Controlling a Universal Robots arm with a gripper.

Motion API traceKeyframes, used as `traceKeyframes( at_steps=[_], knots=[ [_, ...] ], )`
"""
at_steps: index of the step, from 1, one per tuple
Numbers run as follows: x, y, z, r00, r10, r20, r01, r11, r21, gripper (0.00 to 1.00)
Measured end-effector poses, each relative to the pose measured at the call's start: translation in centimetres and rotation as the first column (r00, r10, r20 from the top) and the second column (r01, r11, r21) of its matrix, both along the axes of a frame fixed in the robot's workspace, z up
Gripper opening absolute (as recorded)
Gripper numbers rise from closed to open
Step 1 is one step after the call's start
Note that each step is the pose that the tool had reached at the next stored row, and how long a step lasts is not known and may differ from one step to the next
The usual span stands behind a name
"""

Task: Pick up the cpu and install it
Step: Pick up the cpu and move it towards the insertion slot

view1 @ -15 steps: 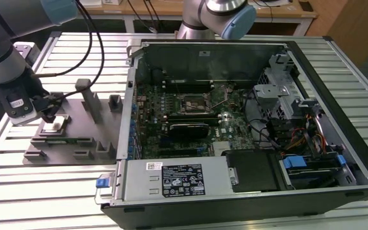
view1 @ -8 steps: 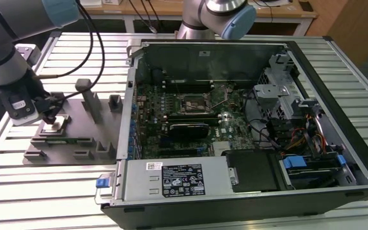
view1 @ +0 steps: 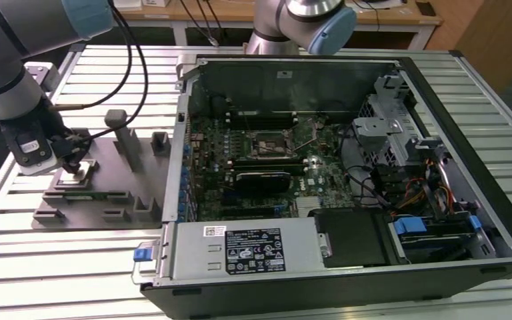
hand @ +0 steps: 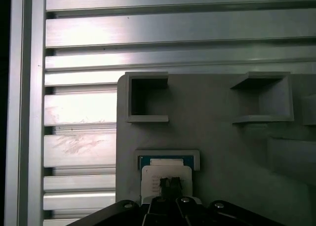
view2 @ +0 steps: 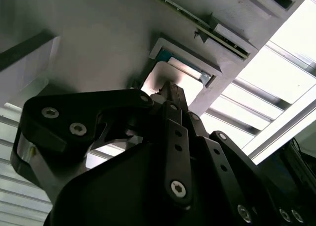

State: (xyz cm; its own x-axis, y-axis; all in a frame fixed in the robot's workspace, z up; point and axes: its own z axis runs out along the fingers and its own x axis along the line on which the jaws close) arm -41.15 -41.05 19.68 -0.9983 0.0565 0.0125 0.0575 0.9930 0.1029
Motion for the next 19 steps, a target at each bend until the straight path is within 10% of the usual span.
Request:
traceKeyframes(
  at_steps=[19],
  knots=[
    [0.04, 0.0, 0.0, 1.0, 0.0, 0.0, 0.0, 1.0, -0.0001, 0.59]
  ],
)
